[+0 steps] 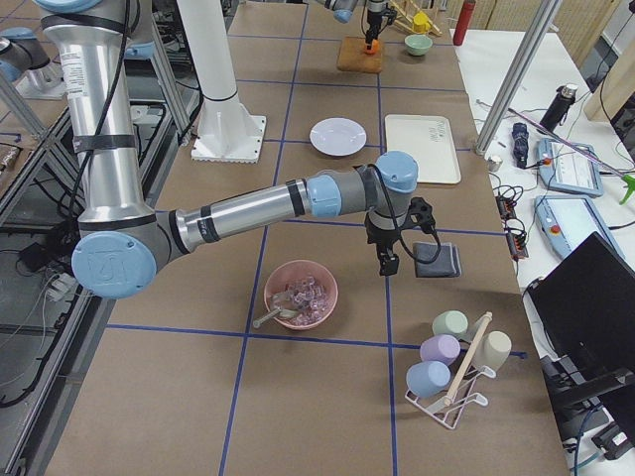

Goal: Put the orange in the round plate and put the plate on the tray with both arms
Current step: 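Lower the left gripper onto the orange on the wooden board and grasp it, then carry the orange with the left gripper over the white plate and lower it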

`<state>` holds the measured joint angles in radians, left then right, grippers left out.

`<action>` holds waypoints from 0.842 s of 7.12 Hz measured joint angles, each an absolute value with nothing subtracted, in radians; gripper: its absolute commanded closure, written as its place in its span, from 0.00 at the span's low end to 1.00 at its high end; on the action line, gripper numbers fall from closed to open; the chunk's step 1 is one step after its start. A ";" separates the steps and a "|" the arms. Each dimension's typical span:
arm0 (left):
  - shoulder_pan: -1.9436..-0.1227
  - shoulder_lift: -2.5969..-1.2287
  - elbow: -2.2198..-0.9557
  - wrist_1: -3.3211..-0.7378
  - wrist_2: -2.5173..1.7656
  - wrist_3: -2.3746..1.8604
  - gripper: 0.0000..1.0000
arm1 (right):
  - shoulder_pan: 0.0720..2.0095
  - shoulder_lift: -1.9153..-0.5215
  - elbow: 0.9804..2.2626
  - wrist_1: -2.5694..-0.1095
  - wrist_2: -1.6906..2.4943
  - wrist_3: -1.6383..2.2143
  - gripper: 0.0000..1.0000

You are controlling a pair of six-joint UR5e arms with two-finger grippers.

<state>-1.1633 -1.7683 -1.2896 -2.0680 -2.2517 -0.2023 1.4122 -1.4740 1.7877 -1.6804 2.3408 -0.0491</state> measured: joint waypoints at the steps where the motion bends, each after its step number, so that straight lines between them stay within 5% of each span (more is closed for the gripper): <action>1: -1.158 -1.771 -1.287 -2.068 -2.252 -0.215 0.11 | 1.412 -1.473 1.787 -1.681 2.341 -0.049 0.00; 3: -1.156 -1.771 -1.280 -2.067 -2.252 -0.218 0.16 | 1.411 -1.473 1.787 -1.681 2.341 -0.049 0.00; 4: -1.155 -1.770 -1.278 -2.066 -2.252 -0.216 0.28 | 1.410 -1.473 1.787 -1.681 2.341 -0.049 0.00; 5: -1.155 -1.770 -1.278 -2.065 -2.251 -0.216 0.83 | 1.410 -1.473 1.787 -1.681 2.341 -0.049 0.00; 6: -1.155 -1.770 -1.279 -2.062 -2.251 -0.218 1.00 | 1.410 -1.472 1.787 -1.681 2.341 -0.048 0.00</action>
<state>-1.1552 -1.7703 -1.2788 -2.0623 -2.2514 -0.2175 1.4098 -1.4722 1.7871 -1.6813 2.3409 -0.0481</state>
